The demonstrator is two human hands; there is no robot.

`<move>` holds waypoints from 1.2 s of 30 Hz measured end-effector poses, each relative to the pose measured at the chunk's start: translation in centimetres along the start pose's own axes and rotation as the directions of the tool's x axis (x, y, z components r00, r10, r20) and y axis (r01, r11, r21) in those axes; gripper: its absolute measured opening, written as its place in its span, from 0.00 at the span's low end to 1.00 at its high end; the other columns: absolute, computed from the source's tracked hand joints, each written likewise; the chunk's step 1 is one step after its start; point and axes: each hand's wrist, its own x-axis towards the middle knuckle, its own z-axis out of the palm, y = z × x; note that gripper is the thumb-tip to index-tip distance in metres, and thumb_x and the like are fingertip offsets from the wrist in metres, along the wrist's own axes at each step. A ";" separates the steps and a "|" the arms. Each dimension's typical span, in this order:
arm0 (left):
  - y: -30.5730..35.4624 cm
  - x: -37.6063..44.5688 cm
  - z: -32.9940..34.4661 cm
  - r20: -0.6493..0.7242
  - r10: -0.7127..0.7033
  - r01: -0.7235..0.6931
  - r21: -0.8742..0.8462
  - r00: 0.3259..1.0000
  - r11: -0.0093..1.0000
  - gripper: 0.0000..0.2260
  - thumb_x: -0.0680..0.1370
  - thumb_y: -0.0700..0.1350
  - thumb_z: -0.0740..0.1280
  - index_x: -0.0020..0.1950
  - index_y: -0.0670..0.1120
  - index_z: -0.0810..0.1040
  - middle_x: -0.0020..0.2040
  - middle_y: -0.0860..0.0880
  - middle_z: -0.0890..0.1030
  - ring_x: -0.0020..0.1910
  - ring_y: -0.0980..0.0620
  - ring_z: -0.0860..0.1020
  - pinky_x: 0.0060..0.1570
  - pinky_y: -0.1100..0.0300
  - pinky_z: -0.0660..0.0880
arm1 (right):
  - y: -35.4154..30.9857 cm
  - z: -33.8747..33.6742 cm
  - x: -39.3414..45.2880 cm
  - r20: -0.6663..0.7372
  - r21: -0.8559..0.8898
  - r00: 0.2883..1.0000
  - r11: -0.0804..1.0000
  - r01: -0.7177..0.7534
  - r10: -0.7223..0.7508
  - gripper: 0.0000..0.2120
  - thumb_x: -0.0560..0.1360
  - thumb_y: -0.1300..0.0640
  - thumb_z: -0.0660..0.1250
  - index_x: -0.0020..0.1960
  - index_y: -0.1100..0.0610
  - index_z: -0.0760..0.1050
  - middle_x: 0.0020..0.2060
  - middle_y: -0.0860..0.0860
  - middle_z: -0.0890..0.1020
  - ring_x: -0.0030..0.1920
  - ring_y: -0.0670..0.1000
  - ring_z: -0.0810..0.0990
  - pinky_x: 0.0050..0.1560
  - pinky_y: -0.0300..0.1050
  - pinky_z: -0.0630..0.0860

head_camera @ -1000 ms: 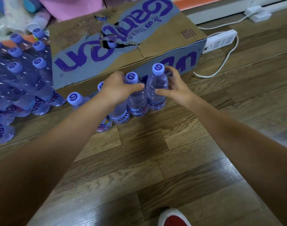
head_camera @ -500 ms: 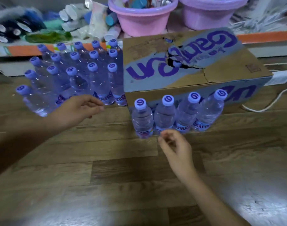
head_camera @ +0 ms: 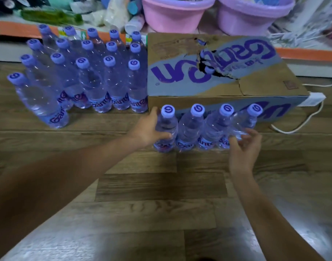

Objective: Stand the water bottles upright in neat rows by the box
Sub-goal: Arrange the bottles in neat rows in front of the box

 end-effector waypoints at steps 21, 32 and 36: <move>-0.3 -1.7 1.8 -0.083 -0.350 0.303 -0.344 0.933 0.889 0.39 0.63 0.46 0.78 0.66 0.43 0.59 0.66 0.43 0.63 0.66 0.44 0.67 0.63 0.52 0.70 | 2.3 1.8 -7.8 0.380 -0.105 0.921 0.993 -0.046 0.083 0.18 0.72 0.71 0.66 0.45 0.46 0.72 0.41 0.48 0.79 0.37 0.30 0.77 0.40 0.21 0.70; -19.1 -6.1 -11.9 -0.471 -0.648 0.313 -0.607 0.599 0.731 0.34 0.64 0.42 0.78 0.64 0.39 0.65 0.58 0.38 0.75 0.48 0.51 0.72 0.39 0.66 0.71 | -6.2 19.0 -10.5 0.799 -0.083 0.600 0.981 0.175 -0.040 0.22 0.76 0.57 0.65 0.67 0.50 0.63 0.57 0.44 0.72 0.56 0.46 0.74 0.54 0.35 0.70; -21.2 -4.3 -16.4 -0.634 -0.591 0.247 -0.549 0.499 0.798 0.31 0.68 0.39 0.75 0.65 0.35 0.63 0.59 0.39 0.70 0.53 0.49 0.71 0.47 0.66 0.72 | -9.5 26.6 -7.1 0.499 -0.167 0.863 0.986 0.007 0.078 0.34 0.77 0.59 0.62 0.76 0.57 0.45 0.75 0.54 0.53 0.73 0.54 0.59 0.68 0.45 0.60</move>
